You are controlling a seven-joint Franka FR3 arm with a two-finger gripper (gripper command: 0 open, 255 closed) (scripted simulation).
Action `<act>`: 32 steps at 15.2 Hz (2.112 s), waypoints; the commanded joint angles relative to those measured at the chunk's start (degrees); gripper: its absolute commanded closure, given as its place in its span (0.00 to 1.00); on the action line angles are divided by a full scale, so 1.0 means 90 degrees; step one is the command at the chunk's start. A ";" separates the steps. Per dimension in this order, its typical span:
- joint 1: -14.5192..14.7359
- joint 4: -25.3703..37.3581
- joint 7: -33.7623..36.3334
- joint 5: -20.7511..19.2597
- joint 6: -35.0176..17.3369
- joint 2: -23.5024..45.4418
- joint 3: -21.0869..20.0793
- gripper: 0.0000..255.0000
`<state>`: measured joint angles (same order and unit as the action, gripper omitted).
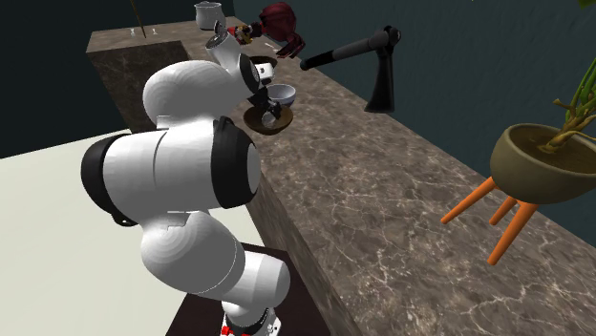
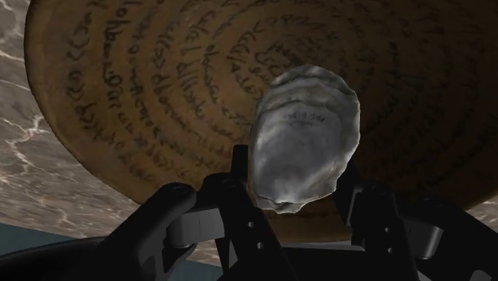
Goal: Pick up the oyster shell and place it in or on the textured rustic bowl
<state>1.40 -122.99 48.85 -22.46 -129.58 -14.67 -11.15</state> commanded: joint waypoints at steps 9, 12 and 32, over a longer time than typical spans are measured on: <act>0.0045 0.0685 -0.0316 0.0201 0.0703 -0.0055 0.0017 1.00; 0.0054 0.0939 -0.0410 0.0251 0.0940 -0.0049 0.0018 1.00; 0.0480 0.0855 -0.1965 0.1568 0.1429 -0.0773 0.0656 0.00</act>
<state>4.64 -113.51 37.11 -12.84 -115.17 -20.88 -7.94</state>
